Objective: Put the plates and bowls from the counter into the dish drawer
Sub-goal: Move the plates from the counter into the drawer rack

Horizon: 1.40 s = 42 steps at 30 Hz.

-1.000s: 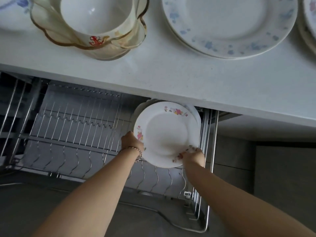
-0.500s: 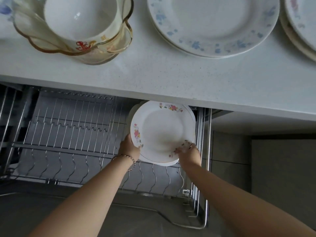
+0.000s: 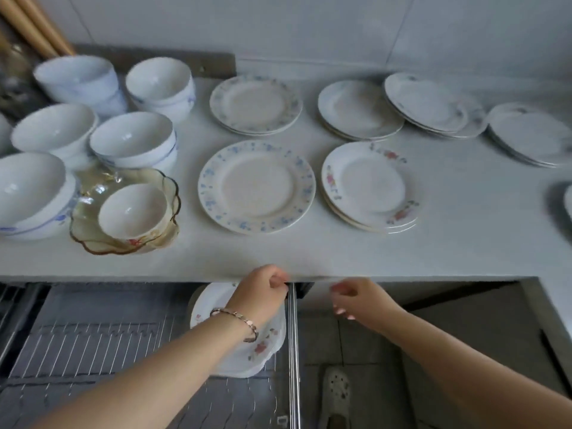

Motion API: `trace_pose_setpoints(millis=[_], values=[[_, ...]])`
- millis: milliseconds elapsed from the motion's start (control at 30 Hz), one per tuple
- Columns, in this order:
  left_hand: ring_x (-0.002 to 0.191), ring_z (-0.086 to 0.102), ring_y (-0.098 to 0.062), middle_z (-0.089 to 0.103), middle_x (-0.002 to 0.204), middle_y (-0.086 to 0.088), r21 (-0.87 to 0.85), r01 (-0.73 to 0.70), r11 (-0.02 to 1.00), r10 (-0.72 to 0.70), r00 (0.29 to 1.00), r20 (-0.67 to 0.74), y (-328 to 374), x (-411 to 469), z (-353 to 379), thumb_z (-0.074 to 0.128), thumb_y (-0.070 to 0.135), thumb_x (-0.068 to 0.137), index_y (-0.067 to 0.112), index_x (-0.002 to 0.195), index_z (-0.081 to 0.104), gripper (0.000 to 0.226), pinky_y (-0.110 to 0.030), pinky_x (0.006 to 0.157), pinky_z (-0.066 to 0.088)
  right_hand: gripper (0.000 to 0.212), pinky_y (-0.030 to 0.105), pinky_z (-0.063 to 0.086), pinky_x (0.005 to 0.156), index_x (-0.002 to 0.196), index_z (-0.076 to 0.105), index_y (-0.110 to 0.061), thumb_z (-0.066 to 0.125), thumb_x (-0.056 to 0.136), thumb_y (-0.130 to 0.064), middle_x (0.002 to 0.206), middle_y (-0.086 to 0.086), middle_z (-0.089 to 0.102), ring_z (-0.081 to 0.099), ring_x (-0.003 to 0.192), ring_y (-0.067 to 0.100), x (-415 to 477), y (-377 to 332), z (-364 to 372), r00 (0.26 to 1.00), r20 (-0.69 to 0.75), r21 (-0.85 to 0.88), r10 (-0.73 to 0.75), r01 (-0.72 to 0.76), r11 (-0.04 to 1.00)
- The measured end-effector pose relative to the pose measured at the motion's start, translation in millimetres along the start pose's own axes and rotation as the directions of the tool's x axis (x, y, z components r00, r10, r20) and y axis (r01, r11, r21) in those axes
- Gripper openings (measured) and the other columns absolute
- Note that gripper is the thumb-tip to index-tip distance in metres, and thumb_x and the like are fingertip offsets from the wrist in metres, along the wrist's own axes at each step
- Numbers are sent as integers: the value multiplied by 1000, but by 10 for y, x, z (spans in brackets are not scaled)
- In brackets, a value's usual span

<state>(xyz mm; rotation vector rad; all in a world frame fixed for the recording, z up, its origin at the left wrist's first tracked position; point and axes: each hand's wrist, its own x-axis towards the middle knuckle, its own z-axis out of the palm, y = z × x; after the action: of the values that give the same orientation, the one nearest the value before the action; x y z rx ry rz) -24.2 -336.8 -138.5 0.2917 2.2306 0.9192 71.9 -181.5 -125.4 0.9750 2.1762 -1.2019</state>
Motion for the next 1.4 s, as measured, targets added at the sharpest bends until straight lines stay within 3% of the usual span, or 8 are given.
trace_pose_setpoints(millis=[200, 333, 467, 567, 833, 1100, 1233, 1400], values=[[86, 63, -30, 65, 107, -15, -229, 87, 970, -112, 989, -100, 1020, 588, 368, 52, 8, 84, 8, 121, 55, 37, -34, 79, 52, 37, 26, 43, 77, 125, 56, -12, 55, 88, -13, 113, 8, 62, 58, 95, 22, 557, 98, -1268, 936, -345, 47, -62, 83, 995], [67, 53, -21, 56, 81, -9, -366, 164, 916, -231, 962, -147, 1453, 1016, 621, 62, 8, 79, 10, 83, 55, 7, -27, 63, 49, 59, 37, 38, 102, 142, 33, -8, 56, 89, -20, 137, 22, 44, 47, 123, 36, 1087, 177, -1861, 878, -478, 18, 13, -5, 1000], [83, 60, -27, 62, 106, -16, -607, 262, 750, -399, 912, -99, 1528, 1310, 689, 64, 1, 78, -3, 113, 56, 36, -39, 72, 54, 55, 39, 42, 101, 138, 43, -5, 52, 91, -32, 129, 18, 56, 55, 116, 33, 1531, 204, -2134, 900, -408, 233, 154, -60, 971], [86, 62, -28, 65, 104, -18, -565, 257, 784, -402, 904, -147, 1492, 1396, 727, 67, -5, 73, -7, 112, 58, 40, -37, 66, 55, 40, 34, 50, 82, 123, 58, -12, 55, 88, -30, 109, 10, 65, 59, 87, 27, 1639, 237, -2181, 911, -385, 295, 146, -29, 955], [87, 60, -23, 64, 101, -12, -494, 260, 830, -403, 891, -209, 1506, 1125, 800, 72, -5, 71, 2, 103, 59, 36, -33, 80, 53, 29, 29, 45, 68, 115, 64, -8, 54, 88, -13, 73, 4, 58, 54, 77, 24, 1340, 436, -2101, 923, -376, 400, 86, 77, 913], [90, 59, -18, 58, 97, 0, -474, 216, 853, -337, 923, -187, 939, -3, 364, 73, -2, 71, 14, 104, 41, 49, -32, 77, 55, 22, 35, 49, 78, 113, 58, -16, 52, 92, -20, 89, 2, 63, 60, 87, 24, 349, 308, -1588, 955, -264, 268, -132, 204, 941], [95, 59, -23, 59, 97, -3, -417, 265, 869, -378, 900, -216, 270, -556, -46, 73, -5, 67, 15, 103, 41, 52, -42, 82, 56, 37, 28, 48, 75, 125, 49, -9, 56, 91, -22, 107, 2, 62, 60, 96, 21, -34, 120, -858, 973, -128, 172, -195, 215, 961], [97, 62, -26, 63, 102, -7, -356, 352, 866, -434, 882, -183, -715, -1155, -561, 73, -4, 66, 23, 90, 44, 46, -46, 85, 55, 29, 25, 52, 75, 113, 45, -19, 61, 88, -19, 103, -4, 60, 60, 94, 16, -454, -43, 265, 980, 14, 245, -198, 189, 951]])
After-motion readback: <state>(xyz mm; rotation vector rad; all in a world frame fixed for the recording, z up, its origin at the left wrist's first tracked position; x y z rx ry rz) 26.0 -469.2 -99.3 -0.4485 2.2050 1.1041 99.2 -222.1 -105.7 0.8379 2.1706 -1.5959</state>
